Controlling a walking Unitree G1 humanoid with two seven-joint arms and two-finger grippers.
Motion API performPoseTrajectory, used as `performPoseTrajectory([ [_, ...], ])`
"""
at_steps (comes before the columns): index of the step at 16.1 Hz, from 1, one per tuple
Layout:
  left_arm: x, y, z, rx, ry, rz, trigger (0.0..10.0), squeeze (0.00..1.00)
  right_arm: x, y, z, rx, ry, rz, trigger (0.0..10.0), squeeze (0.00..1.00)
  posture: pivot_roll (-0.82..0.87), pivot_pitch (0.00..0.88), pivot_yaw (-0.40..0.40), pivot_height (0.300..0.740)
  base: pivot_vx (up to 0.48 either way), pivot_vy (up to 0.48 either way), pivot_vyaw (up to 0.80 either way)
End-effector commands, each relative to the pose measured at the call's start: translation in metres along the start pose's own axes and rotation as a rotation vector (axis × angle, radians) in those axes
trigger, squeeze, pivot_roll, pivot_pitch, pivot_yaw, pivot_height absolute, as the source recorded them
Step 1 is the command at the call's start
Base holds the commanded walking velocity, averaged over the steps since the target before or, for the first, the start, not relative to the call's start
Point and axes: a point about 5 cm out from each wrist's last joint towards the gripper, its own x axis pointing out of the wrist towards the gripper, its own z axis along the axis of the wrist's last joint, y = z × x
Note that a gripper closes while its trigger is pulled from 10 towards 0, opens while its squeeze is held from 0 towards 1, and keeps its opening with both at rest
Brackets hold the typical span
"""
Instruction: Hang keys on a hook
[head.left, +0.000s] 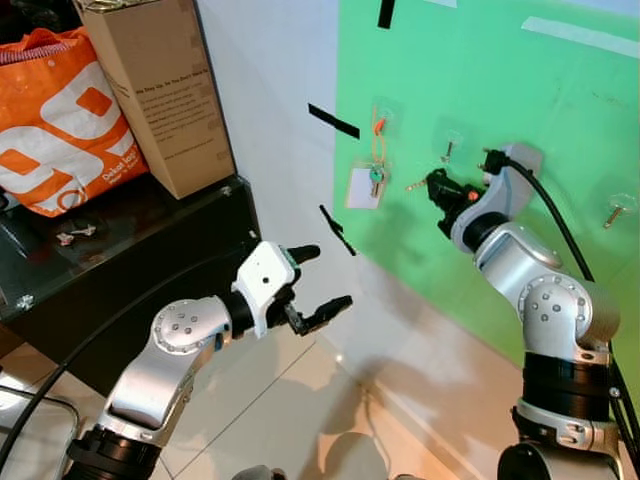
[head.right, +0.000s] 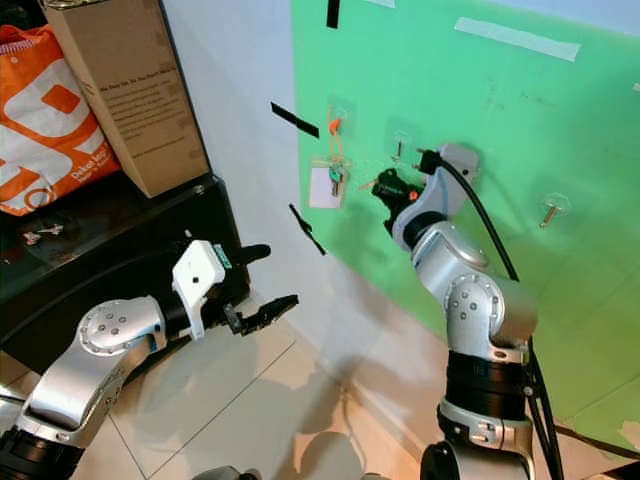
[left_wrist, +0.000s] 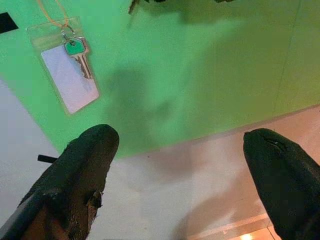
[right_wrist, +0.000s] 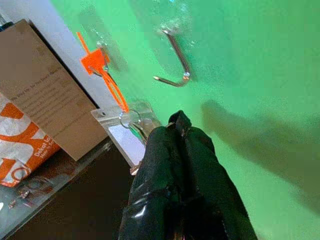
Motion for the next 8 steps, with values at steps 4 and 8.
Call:
performPoseTrajectory([
  [4,0.002,0.007,0.006,0.03,-0.023,0.035,10.0,0.0,-0.006,0.009,0.008,-0.02,-0.054,0.066,10.0,0.0,-0.05,0.0,0.063,0.74,0.0,0.0,0.0],
  [8,0.008,0.026,0.021,0.071,-0.101,0.146,10.0,0.3,-0.031,0.026,0.01,-0.222,-0.099,0.245,10.0,0.0,-0.07,0.0,0.077,0.74,0.0,0.0,0.0],
])
